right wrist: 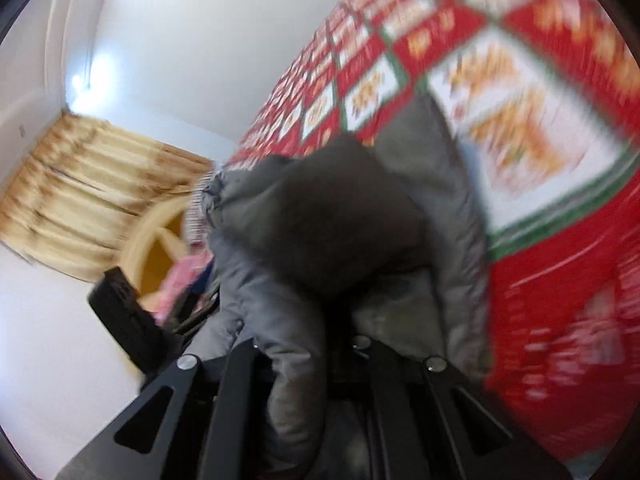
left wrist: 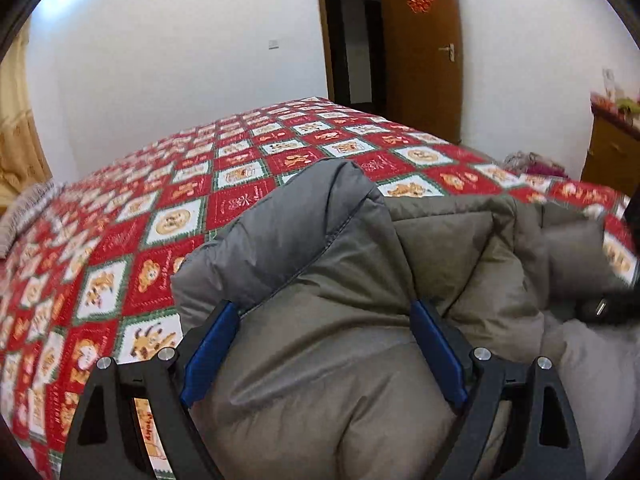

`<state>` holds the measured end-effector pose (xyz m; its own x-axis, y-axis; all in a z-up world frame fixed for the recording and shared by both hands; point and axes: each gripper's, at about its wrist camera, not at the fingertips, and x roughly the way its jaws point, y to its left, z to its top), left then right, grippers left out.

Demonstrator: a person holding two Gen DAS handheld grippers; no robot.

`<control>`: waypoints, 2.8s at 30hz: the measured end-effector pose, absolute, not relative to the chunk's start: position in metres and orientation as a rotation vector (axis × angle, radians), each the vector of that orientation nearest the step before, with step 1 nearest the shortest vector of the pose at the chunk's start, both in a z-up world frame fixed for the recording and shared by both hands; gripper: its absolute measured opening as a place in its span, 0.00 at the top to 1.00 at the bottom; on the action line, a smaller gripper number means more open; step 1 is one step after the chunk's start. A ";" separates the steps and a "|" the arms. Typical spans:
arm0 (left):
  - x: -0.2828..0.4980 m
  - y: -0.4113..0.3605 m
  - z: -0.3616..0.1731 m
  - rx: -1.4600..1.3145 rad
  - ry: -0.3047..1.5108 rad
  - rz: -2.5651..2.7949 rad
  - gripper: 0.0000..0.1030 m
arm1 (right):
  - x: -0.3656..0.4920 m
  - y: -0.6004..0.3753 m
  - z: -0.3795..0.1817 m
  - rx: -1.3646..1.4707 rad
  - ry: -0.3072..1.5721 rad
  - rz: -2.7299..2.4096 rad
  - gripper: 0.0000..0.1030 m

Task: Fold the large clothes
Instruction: 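Grasp the bundle edge with the right tool and fold it over, then grasp the bundle with the left tool while the right tool holds its folded end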

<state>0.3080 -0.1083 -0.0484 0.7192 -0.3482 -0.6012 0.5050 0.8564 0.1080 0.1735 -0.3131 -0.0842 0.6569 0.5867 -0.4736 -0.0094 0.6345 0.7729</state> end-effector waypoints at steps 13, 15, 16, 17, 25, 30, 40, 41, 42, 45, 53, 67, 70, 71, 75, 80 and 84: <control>0.302 -0.119 -0.049 0.339 0.579 -0.463 0.14 | 0.142 -0.313 -0.044 0.625 0.711 0.165 0.58; 0.301 -0.118 -0.048 0.332 0.577 -0.462 0.14 | 0.136 -0.313 -0.034 0.570 0.692 0.100 0.37; 0.301 -0.117 -0.048 0.329 0.574 -0.461 0.14 | 0.137 -0.312 -0.028 0.522 0.679 0.045 0.22; 0.300 -0.117 -0.048 0.328 0.570 -0.458 0.14 | 0.139 -0.311 -0.022 0.479 0.667 -0.001 0.14; 0.295 -0.114 -0.045 0.311 0.543 -0.439 0.14 | 0.177 -0.286 -0.042 0.434 0.802 0.149 0.67; 0.292 -0.107 -0.043 0.275 0.520 -0.436 0.14 | 0.181 -0.299 -0.072 0.731 0.804 0.338 0.77; 0.307 -0.056 -0.030 0.029 0.688 -0.512 0.14 | 0.178 -0.305 -0.094 0.735 0.819 0.325 0.82; 0.307 -0.034 -0.026 -0.059 0.711 -0.509 0.14 | 0.173 -0.305 -0.091 0.704 0.816 0.313 0.81; 0.306 -0.015 -0.025 -0.134 0.732 -0.503 0.14 | 0.171 -0.304 -0.089 0.680 0.811 0.302 0.80; 0.308 0.023 -0.029 -0.237 0.799 -0.461 0.13 | 0.167 -0.295 -0.081 0.597 0.796 0.266 0.76; 0.319 -0.022 -0.067 -0.381 0.994 -0.694 0.05 | 0.162 -0.288 -0.076 0.544 0.768 0.201 0.68; 0.313 -0.020 -0.077 -0.293 0.943 -0.725 0.03 | 0.170 -0.278 -0.082 0.478 0.791 0.184 0.37; 0.314 -0.023 -0.076 -0.280 0.936 -0.728 0.03 | 0.176 -0.277 -0.086 0.490 0.805 0.190 0.35; 0.313 -0.024 -0.075 -0.276 0.936 -0.729 0.05 | 0.176 -0.276 -0.086 0.493 0.809 0.189 0.35; 0.291 -0.018 -0.067 -0.332 0.948 -0.801 0.33 | 0.168 -0.260 -0.083 0.528 0.857 0.276 0.59; 0.236 -0.006 -0.046 -0.345 0.942 -0.806 0.38 | 0.122 -0.249 -0.064 0.571 0.833 0.266 0.72; 0.206 -0.015 -0.011 -0.370 0.918 -0.887 0.38 | 0.075 -0.258 -0.024 0.564 0.740 0.266 0.74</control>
<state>0.2058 -0.0152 -0.0110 0.2982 -0.7943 -0.5293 0.5021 0.6022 -0.6207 0.0755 -0.2576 -0.0240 0.7145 0.4189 -0.5603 -0.0331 0.8202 0.5711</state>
